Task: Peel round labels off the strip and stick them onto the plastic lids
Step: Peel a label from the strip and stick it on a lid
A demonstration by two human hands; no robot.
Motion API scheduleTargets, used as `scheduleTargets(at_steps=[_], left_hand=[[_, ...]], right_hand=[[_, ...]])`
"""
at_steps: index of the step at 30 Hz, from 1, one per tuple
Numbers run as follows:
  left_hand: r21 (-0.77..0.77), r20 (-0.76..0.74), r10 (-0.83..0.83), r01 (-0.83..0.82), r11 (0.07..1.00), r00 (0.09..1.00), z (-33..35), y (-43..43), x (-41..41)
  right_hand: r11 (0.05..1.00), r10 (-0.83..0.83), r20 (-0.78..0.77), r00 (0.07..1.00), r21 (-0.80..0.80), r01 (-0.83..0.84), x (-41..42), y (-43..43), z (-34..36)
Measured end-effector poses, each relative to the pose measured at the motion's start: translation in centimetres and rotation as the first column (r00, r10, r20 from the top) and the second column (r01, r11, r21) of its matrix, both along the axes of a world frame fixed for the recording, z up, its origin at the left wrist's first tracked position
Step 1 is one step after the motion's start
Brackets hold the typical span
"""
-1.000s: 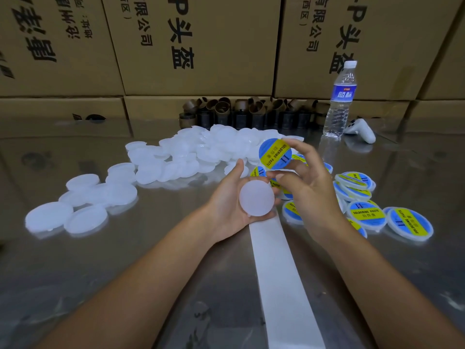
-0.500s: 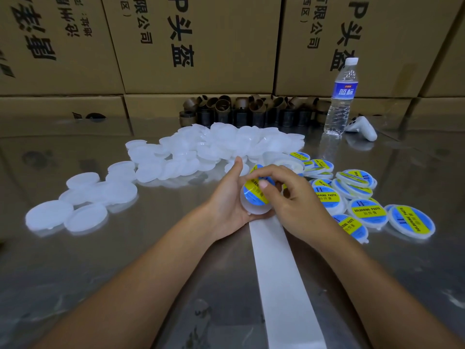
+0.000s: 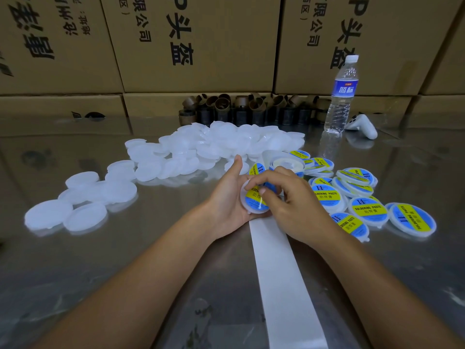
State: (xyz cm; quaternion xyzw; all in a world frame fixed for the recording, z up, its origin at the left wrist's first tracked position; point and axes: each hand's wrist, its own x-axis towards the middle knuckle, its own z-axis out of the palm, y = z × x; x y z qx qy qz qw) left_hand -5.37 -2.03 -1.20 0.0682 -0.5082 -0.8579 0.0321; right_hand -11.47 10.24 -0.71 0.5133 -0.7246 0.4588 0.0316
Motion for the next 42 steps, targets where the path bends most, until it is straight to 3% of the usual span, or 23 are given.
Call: scheduleTargets(at_steps=[14,29,42], left_hand=[[0.013,0.019,0.008,-0.009,1.000,1.000,0.2,0.1,0.1],[-0.015,0.052,0.052,-0.052,0.999,0.997,0.2,0.2,0.1],[0.043,0.051,0.040,-0.042,0.998,0.998,0.4,0.5,0.2]], right_hand=[[1.000,-0.008,-0.021,1.000,0.025,0.009,-0.1,0.0,-0.1],[0.996,-0.072,-0.164,0.984,0.036,0.079,-0.8,-0.3,-0.7],[0.997,-0.048,-0.162,0.986,0.053,0.057,-1.1,-0.3,-0.9]])
